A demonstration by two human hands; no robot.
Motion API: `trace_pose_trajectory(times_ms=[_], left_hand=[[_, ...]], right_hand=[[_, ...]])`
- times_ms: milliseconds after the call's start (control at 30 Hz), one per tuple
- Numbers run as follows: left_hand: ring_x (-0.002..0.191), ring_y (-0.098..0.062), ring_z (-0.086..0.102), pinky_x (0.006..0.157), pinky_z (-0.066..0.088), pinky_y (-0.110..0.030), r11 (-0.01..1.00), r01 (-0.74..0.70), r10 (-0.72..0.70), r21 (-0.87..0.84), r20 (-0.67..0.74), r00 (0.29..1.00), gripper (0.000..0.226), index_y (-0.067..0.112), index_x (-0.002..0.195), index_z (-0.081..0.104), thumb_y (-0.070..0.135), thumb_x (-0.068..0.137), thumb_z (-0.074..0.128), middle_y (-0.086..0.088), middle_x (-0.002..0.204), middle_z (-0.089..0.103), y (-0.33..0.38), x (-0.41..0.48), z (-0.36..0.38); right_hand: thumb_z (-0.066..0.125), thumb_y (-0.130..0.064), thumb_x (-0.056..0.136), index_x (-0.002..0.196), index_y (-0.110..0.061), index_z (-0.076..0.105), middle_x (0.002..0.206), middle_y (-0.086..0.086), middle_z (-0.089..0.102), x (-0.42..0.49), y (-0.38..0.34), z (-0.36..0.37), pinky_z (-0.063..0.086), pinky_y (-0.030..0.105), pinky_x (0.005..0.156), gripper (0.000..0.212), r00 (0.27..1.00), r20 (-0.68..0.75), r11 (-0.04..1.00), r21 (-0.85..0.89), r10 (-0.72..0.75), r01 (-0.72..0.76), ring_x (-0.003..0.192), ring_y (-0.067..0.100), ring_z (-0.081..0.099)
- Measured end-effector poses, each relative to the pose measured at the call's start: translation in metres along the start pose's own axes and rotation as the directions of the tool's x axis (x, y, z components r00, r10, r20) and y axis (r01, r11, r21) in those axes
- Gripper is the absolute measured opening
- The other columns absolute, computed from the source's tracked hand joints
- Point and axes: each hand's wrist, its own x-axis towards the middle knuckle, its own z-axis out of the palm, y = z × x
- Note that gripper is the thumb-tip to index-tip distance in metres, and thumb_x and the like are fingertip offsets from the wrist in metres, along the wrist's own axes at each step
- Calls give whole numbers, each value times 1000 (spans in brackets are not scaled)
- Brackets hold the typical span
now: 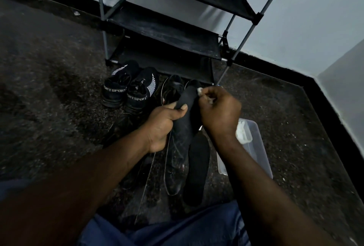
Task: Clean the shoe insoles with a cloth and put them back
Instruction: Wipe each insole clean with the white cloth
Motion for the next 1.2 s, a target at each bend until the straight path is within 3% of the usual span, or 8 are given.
trace_pose_trajectory(times_ms=[167,300,467,600,733,867,1033,1200], left_hand=[[99,-24,72,87,57,-36,1000,-24,24,10,14,1000,55,22,136,61,-10,97,40,-13,116,74,5,-4,-1],[102,-21,70,89,55,-36,999,-26,24,39,51,998,49,27,140,60,-1,101,50,-8,122,73,7,-5,1],[113,-30,67,100,52,-43,998,-23,22,64,18,1000,65,23,143,57,-15,94,38,-13,121,72,7,-6,2],[103,-18,70,89,53,-34,998,-31,26,50,107,994,49,27,136,63,-4,101,48,-4,120,74,9,-10,5],[107,-26,69,95,53,-40,999,-13,11,30,81,997,55,22,134,64,-12,97,42,-15,121,73,7,-9,-1],[104,-19,71,89,55,-34,999,-1,-4,47,122,993,45,22,138,62,-1,102,50,-7,122,74,4,-11,6],[108,-21,71,94,55,-37,1000,3,-4,17,97,995,44,27,129,66,-3,101,49,-8,121,75,4,-9,3],[114,-43,69,93,57,-59,994,31,-16,-105,133,991,43,13,139,58,-4,102,47,-23,127,70,5,-6,5]], right_hand=[[62,-28,84,101,-22,79,98,0,76,-12,-13,9,56,40,81,24,932,229,955,-21,-282,294,91,22,70],[63,-30,84,100,-26,79,95,-7,77,6,-1,1,58,39,79,22,995,22,995,-16,-98,98,86,14,71],[60,-34,84,102,-26,79,98,-3,77,-15,-14,6,54,44,81,27,923,160,926,-86,-350,367,91,24,70],[65,-27,82,100,-25,81,97,-5,79,5,-3,-2,58,42,83,24,988,-47,989,21,-144,145,90,19,73],[62,-30,84,101,-24,80,99,-2,77,-16,-7,5,55,45,81,25,905,134,907,-70,-403,415,90,24,69],[60,-31,82,102,-27,81,99,-6,78,0,16,-3,57,43,83,29,979,-39,979,-56,-199,197,90,18,71],[66,-29,86,103,-28,80,97,-5,76,-22,14,-3,53,43,81,22,924,114,919,-114,-364,377,89,21,69],[73,-17,89,96,-27,82,91,-9,79,-4,39,-16,60,38,88,15,958,26,908,314,284,-277,88,5,74]])
